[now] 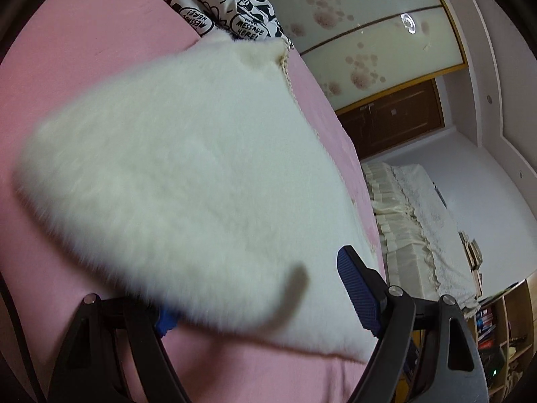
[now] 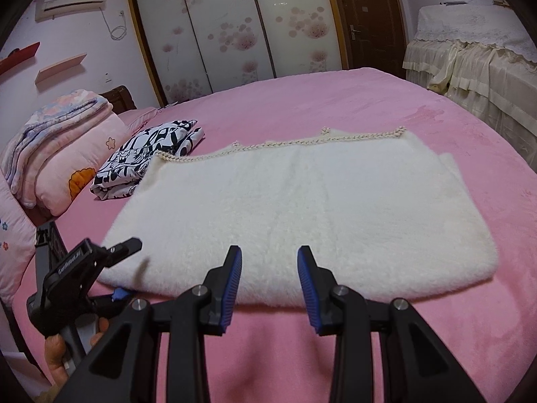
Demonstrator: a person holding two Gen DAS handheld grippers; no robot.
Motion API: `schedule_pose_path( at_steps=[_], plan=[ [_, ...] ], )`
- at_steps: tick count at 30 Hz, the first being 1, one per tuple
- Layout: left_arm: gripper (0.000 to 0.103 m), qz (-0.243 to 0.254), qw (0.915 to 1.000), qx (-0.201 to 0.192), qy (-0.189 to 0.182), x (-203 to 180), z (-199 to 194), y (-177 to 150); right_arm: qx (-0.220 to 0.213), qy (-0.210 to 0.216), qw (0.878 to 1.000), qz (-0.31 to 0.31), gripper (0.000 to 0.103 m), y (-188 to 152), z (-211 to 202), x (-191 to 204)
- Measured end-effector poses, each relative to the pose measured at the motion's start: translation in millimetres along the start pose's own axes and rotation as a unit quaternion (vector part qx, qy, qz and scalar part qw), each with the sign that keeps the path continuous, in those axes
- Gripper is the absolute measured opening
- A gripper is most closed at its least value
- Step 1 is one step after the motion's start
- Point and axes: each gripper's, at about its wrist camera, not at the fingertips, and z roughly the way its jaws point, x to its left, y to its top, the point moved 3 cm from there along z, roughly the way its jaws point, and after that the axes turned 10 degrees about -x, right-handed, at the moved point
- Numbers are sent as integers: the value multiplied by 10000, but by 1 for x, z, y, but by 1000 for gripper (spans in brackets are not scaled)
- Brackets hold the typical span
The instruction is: Fold large clothes
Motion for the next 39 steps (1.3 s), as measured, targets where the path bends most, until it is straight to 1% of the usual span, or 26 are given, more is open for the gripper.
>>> schedule_pose_path(
  at_steps=[4, 7, 9, 10, 11, 12, 13, 14, 17, 19, 20, 22, 23, 25, 26, 27, 28, 31, 33, 36, 38, 39],
  plan=[
    [83, 92, 9997, -182, 131, -10, 23, 12, 50, 21, 10000, 6, 34, 2, 16, 0],
    [82, -83, 9991, -399, 144, -15, 28, 18, 37, 33, 10000, -60, 34, 6, 25, 1],
    [70, -114, 9982, -551, 186, -21, 24, 19, 68, -52, 9998, -182, 32, 10, 34, 2],
    [57, -36, 9977, -597, 307, -25, 21, 20, 122, -129, 9994, -281, 28, 13, 42, 3],
    [45, 106, 9968, -650, 460, -31, 19, 20, 174, -155, 9992, -328, 16, 15, 48, 3],
    [40, 257, 9952, -699, 629, -36, 19, 21, 272, -163, 9988, -374, 9, 16, 56, 3],
    [29, 428, 9933, -712, 802, -41, 20, 22, 374, -160, 9984, -395, 6, 17, 64, 3],
    [26, 592, 9920, -695, 873, -47, 21, 22, 404, -95, 9984, -387, 4, 17, 69, 4],
    [22, 1012, 9869, -717, 1035, -62, 20, 20, 397, 18, 9977, -546, 3, 16, 76, 11],
    [22, 1146, 9847, -769, 1065, -65, 14, 22, 314, 88, 9970, -701, 3, 19, 76, 21],
    [21, 1194, 9838, -815, 1057, -69, 12, 22, 354, 72, 9964, -766, 3, 19, 80, 24],
    [21, 1294, 9824, -881, 1020, -66, -9, 28, 762, 9, 9936, -834, 3, 10, 97, 26],
    [20, 1435, 9804, -905, 1007, -76, -9, 26, 895, 20, 9929, -778, 2, 3, 105, 23],
    [20, 1732, 9746, -985, 1022, -92, -17, 22, 927, 72, 9934, -671, 2, -4, 110, 20],
    [20, 1946, 9700, -1059, 1000, -104, -18, 20, 925, 105, 9938, -604, 2, -5, 110, 18],
    [20, 2101, 9666, -1107, 960, -115, -19, 18, 933, 166, 9943, -484, 2, -5, 109, 15],
    [20, 2181, 9651, -1130, 913, -120, -20, 18, 941, 261, 9948, -303, 2, -5, 108, 10],
    [20, 2513, 9587, -1180, 621, -158, -18, 10, 954, 566, 9936, 217, 2, -7, 108, -5],
    [20, 2728, 9538, -1170, 457, -185, -12, 3, 967, 714, 9919, 420, 2, -7, 107, -11],
    [20, 2957, 9491, -1065, 191, -220, -3, -14, 1059, 966, 9879, 597, 2, -5, 104, -19],
    [20, 3116, 9447, -1025, 45, -241, 3, -26, 1149, 1218, 9830, 752, 1, 0, 96, -27],
    [20, 3188, 9428, -974, -87, -254, 8, -34, 1152, 1337, 9807, 836, 1, 2, 88, -33]
  ],
)
